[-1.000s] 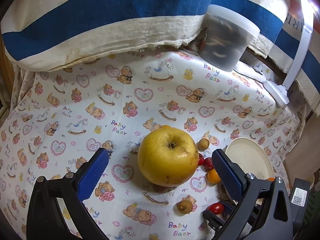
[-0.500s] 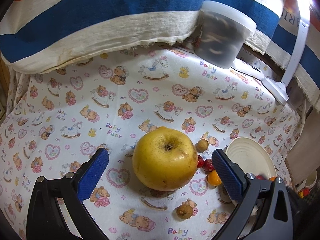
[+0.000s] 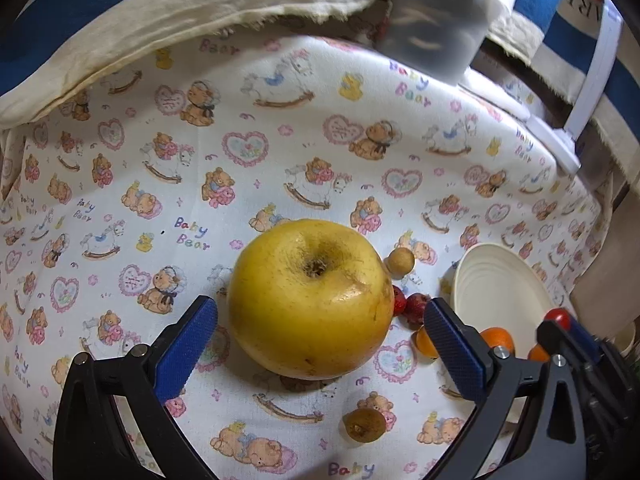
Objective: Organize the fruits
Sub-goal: 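Grasp the large yellow apple with the left gripper while the right grasps a red cherry tomato, then carry the apple onto the plate and open the left gripper while the right carries the tomato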
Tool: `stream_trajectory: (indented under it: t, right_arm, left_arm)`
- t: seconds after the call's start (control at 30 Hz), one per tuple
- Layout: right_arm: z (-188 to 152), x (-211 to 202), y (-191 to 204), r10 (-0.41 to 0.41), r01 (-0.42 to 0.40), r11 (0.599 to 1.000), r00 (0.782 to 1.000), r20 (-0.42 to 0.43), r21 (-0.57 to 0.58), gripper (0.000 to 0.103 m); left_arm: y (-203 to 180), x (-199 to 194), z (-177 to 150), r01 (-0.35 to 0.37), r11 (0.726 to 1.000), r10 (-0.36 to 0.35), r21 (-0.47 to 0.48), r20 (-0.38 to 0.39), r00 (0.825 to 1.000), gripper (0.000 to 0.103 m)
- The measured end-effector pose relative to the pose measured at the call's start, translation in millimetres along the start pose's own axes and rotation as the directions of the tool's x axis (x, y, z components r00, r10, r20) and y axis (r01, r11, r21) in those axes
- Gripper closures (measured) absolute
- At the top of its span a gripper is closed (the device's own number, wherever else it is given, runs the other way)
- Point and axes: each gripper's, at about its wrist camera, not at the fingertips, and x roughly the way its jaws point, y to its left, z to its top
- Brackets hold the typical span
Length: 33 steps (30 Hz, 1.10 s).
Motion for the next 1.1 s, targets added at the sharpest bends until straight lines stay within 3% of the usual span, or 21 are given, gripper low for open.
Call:
stream_trajectory:
  t: [0.23, 0.5, 0.7, 0.93, 1.1]
  right_arm:
    - [1.5, -3.6, -4.2, 0.002, -0.002, 1.0, 1.0, 0.005, 0.015, 0.074]
    - [1.6, -3.1, -5.7, 0.0, 0.0, 1.0, 1.0, 0.006, 0.021, 0.074]
    - [0.6, 0.3, -7.0, -0.008, 0.008, 1.0, 1.0, -0.003, 0.016, 0.074]
    - [4.9, -6.9, -15.1, -0.008, 0.007, 0.999, 1.0, 0.013, 0.038, 0.074]
    - [11.5, -16.6, -25.3, -0.009, 0.006, 0.998, 0.999, 0.037, 0.064, 0.074]
  left_arm:
    - [-4.4, 18.0, -2.0, -0.07, 0.997, 0.07, 0.032, -0.016, 0.997, 0.003]
    - [0.7, 27.9, -2.5, -0.054, 0.999, 0.054, -0.002, -0.009, 0.999, 0.013]
    - [-8.7, 32.5, -2.7, -0.069, 0.998, 0.069, 0.014, 0.014, 0.998, 0.014]
    - [-21.7, -3.6, -3.8, -0.072, 0.996, 0.065, 0.05, 0.115, 0.991, 0.014]
    - [-30.4, -41.9, -0.7, -0.067, 0.995, 0.05, 0.074, 0.212, 0.976, 0.014]
